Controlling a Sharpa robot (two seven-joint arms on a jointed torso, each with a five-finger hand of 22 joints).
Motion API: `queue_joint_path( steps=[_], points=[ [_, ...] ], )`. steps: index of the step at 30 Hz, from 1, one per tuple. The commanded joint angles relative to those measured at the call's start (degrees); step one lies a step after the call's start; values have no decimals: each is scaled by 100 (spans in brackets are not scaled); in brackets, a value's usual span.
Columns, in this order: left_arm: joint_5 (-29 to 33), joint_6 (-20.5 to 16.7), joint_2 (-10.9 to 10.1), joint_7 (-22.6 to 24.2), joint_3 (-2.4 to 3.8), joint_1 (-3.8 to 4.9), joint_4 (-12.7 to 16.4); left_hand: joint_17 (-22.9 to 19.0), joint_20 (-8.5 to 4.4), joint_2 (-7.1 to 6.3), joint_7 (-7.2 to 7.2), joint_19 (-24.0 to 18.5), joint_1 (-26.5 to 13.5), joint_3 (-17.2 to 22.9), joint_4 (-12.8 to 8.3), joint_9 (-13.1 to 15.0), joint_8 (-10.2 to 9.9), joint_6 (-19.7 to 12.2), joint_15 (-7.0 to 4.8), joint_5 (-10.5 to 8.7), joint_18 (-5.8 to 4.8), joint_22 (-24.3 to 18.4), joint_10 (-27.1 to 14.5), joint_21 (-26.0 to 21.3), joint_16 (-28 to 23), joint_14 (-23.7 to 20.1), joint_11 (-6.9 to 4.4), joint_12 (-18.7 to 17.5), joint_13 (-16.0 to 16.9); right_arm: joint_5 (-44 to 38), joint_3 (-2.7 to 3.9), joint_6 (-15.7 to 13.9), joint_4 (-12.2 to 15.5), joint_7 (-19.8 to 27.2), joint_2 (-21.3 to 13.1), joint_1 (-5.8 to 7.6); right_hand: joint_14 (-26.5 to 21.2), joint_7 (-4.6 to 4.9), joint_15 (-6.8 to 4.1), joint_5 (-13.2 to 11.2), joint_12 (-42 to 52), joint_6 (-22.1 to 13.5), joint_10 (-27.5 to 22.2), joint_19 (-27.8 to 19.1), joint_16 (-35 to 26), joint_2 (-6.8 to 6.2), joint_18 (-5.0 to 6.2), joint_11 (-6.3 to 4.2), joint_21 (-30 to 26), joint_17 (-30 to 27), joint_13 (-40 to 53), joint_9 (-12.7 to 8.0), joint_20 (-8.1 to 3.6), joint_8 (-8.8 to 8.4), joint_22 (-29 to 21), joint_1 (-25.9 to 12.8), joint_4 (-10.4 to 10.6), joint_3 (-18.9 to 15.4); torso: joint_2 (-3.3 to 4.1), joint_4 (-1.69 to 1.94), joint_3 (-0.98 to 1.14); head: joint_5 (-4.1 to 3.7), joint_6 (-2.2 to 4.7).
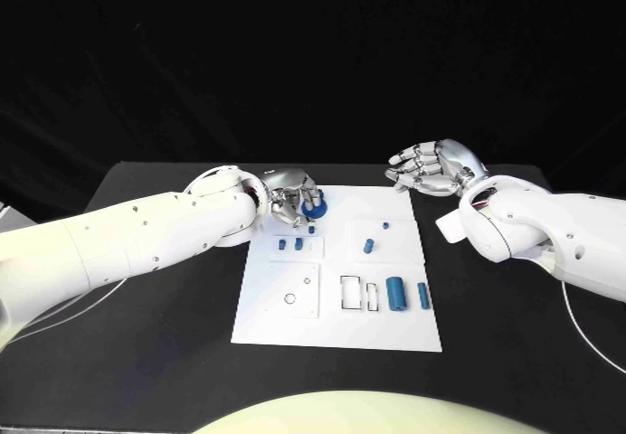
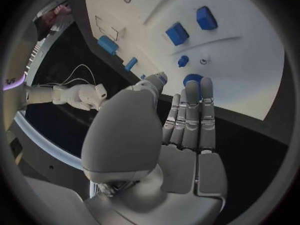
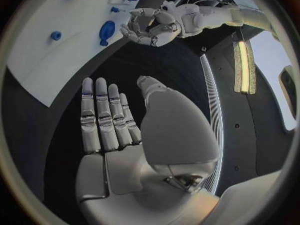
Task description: Assemble the parts on the task board
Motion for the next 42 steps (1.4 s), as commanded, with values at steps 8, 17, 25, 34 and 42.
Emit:
queue_joint_path(
  steps=[8,17,25,34,42],
  points=[
    [-833,242,183,249,-20,-62,-251,70,-6,-56,-98,-28,25,6,49,-211,130,279,-29,-29,53,248,89,307,545,28,-77,282,-41,-60,1,36,-6,54,35,-2,-41,254,9,38,-27,-48,9,-39,-38,-26,24,11,-19,-10,-17,-13,0,26,-19,33,-5,49,1,-2,5,18,16],
    [-819,372,267,256,-24,-117,-361,74,-10,-56,-102,-44,-22,-73,128,-307,171,379,-36,-65,53,366,86,439,821,43,-91,471,-11,-60,2,44,-12,48,57,-1,-41,254,9,38,-27,-48,9,-39,-38,-26,24,11,-19,-10,-17,-13,0,26,-19,33,-5,49,-3,5,2,-1,5],
    [-706,557,294,241,-24,-139,-373,209,-57,-32,-249,-81,129,126,115,-382,331,763,-110,-45,57,570,225,673,1278,178,-183,702,13,-60,2,54,-14,47,65,-1,-41,254,9,38,-27,-48,9,-39,-38,-26,24,11,-19,-10,-17,-13,0,26,-19,33,-5,49,1,-10,0,-13,0],
    [-712,618,343,213,-24,-155,-433,615,-121,-27,-290,-138,252,485,-7,-448,318,944,-195,-48,60,744,443,864,1733,461,-277,737,-28,-60,2,60,-15,47,68,-1,-39,254,9,39,-26,-47,9,-40,-44,-19,25,11,-16,-15,-29,-17,1,29,-33,42,-8,61,-5,0,4,-27,-10],
    [-744,702,371,128,-24,-180,-490,746,-180,-58,-276,-245,242,1023,-308,-497,292,1110,-222,-35,54,1059,598,1237,1981,572,-299,651,-113,-68,2,60,-8,47,61,-1,-39,254,9,39,-26,-47,9,-40,-44,-19,25,11,-16,-15,-29,-17,1,29,-33,42,-8,61,-3,1,3,-29,-9]
  ],
)
